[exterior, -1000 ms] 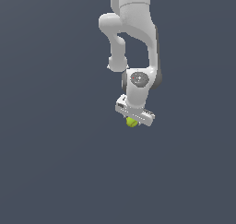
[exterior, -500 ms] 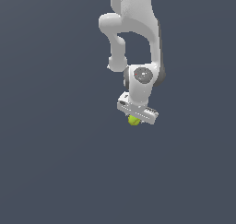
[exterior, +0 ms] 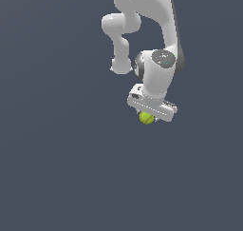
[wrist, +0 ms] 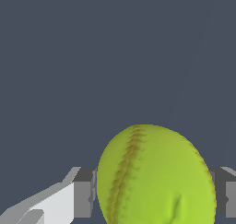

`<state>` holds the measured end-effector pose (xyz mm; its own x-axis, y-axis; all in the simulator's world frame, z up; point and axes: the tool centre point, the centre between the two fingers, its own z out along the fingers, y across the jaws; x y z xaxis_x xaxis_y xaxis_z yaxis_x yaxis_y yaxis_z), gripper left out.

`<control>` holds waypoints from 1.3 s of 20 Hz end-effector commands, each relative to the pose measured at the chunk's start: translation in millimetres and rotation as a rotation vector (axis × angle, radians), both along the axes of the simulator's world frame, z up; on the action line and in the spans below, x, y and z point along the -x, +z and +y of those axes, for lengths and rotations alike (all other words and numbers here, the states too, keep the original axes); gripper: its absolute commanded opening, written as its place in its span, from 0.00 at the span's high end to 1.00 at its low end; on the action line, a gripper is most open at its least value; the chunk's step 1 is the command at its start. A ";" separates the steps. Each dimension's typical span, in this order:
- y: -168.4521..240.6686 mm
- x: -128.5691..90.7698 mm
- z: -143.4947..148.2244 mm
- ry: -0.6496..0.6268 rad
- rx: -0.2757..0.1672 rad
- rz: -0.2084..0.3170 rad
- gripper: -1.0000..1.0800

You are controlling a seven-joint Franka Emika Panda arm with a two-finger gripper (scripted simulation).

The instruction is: Pick up the object and move it to a goal position.

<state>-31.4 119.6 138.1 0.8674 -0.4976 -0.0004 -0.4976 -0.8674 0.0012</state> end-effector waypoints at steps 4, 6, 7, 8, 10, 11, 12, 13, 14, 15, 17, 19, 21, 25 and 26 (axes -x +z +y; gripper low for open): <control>56.8 -10.2 23.6 0.000 0.000 -0.002 1.00; 76.0 -13.9 31.8 0.000 0.000 -0.002 1.00; 84.8 -15.6 35.5 0.000 0.000 -0.002 1.00; 92.9 -17.3 39.1 0.000 0.000 -0.002 1.00; 107.7 -20.4 45.5 0.000 0.000 -0.002 1.00; 114.1 -21.9 48.3 0.000 0.000 -0.001 1.00; 120.1 -23.4 50.9 0.000 0.000 -0.001 1.00; 125.6 -24.7 53.4 0.000 0.000 -0.001 1.00; 130.6 -25.9 55.6 0.000 0.000 -0.001 1.00; 135.0 -27.1 57.6 0.000 0.000 -0.001 1.00; 142.5 -29.0 61.0 0.000 0.000 -0.001 1.00; 148.1 -30.6 63.6 0.000 0.000 -0.001 1.00; 151.6 -31.7 65.3 0.000 -0.001 -0.001 1.00; 153.1 -32.9 66.1 0.000 -0.001 -0.001 1.00; 152.8 -32.9 66.0 0.000 -0.001 -0.001 1.00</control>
